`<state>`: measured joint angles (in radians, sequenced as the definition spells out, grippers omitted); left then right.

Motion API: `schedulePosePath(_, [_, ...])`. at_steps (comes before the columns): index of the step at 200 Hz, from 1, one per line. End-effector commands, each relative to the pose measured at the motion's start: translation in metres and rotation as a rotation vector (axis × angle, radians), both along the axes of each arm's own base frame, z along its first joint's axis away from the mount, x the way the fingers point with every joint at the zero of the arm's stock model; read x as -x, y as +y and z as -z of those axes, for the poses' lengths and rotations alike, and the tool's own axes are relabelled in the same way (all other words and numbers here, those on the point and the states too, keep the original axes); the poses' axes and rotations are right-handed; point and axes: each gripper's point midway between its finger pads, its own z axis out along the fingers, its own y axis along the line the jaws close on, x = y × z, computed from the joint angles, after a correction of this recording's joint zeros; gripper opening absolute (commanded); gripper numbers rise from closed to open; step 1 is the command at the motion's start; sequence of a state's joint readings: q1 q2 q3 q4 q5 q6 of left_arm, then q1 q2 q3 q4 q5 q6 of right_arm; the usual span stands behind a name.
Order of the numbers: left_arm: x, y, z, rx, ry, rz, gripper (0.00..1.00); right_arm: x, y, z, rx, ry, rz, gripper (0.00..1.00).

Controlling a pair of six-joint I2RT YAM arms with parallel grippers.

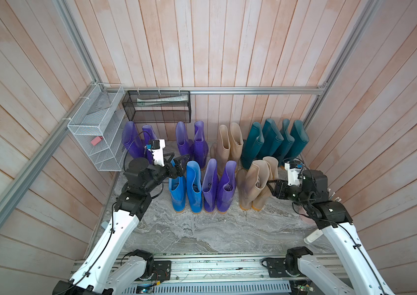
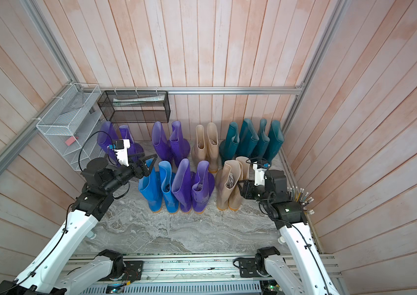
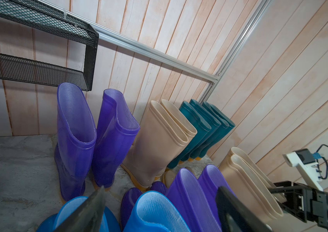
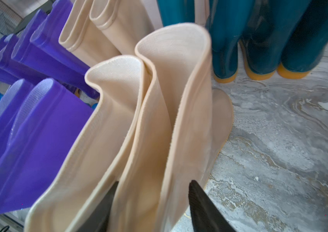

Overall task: Match and arrange rain boots in pairs
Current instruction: Adjust the rain boot at the center of the board.

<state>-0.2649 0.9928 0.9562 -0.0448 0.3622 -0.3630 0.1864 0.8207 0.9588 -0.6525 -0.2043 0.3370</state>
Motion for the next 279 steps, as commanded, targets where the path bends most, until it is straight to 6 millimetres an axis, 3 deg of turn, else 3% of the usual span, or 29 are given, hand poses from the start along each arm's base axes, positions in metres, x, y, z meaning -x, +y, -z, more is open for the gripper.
schedulePosePath(1, [0.002,-0.002,0.003,-0.006,-0.004,0.01,0.89,0.0,-0.024,-0.027,0.071,-0.045,0.116,0.61])
schedulePosePath(35, [0.002,-0.001,0.001,-0.007,-0.008,0.001,0.89,-0.002,-0.061,-0.056,0.141,-0.102,0.308,0.63])
schedulePosePath(60, [0.002,0.001,0.0,-0.007,-0.012,-0.01,0.89,-0.008,-0.082,-0.05,0.145,-0.104,0.42,0.58])
schedulePosePath(75, [0.002,0.003,0.0,-0.008,-0.012,-0.023,0.89,-0.016,-0.09,-0.042,0.108,-0.109,0.462,0.46])
schedulePosePath(101, [0.001,0.007,0.0,-0.013,-0.015,-0.044,0.89,-0.036,-0.087,-0.005,-0.02,-0.063,0.449,0.0])
schedulePosePath(131, [0.001,0.014,-0.003,-0.02,-0.026,-0.086,0.89,-0.053,-0.066,0.056,-0.136,0.061,0.382,0.0])
schedulePosePath(173, [0.001,0.02,-0.005,-0.017,-0.038,-0.123,0.89,-0.078,-0.079,0.133,-0.11,0.161,0.478,0.0])
schedulePosePath(188, [0.0,0.023,-0.004,-0.018,-0.039,-0.14,0.89,-0.089,-0.072,0.142,-0.113,0.177,0.444,0.0])
schedulePosePath(220, [0.0,0.028,-0.005,-0.023,-0.047,-0.168,0.89,-0.107,-0.081,0.172,-0.091,0.208,0.499,0.0])
schedulePosePath(255, [-0.001,0.043,-0.007,-0.036,-0.07,-0.253,0.9,-0.118,-0.059,0.219,-0.154,0.32,0.41,0.0])
schedulePosePath(279, [-0.002,0.049,-0.006,-0.047,-0.077,-0.288,0.9,-0.121,-0.042,0.231,-0.211,0.341,0.349,0.0])
